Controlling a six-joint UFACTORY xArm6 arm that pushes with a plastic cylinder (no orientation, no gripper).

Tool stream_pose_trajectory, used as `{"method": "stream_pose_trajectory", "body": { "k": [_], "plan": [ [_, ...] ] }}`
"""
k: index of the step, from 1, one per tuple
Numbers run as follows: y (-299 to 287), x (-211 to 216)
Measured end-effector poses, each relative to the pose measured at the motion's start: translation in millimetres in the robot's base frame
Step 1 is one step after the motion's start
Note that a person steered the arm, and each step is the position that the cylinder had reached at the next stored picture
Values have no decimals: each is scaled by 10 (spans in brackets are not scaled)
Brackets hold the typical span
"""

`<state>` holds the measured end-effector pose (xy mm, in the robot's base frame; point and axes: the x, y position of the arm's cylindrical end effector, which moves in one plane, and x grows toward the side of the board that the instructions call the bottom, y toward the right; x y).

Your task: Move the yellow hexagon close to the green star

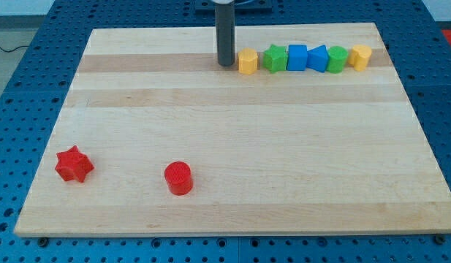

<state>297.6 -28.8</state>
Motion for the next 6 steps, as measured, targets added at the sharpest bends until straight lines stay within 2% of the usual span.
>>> {"method": "stream_pose_trajectory", "body": {
  "k": [1,2,4,5,6],
  "plan": [
    [-351,152],
    [-284,380],
    [136,177],
    [169,173],
    [169,371]
  ]
}}
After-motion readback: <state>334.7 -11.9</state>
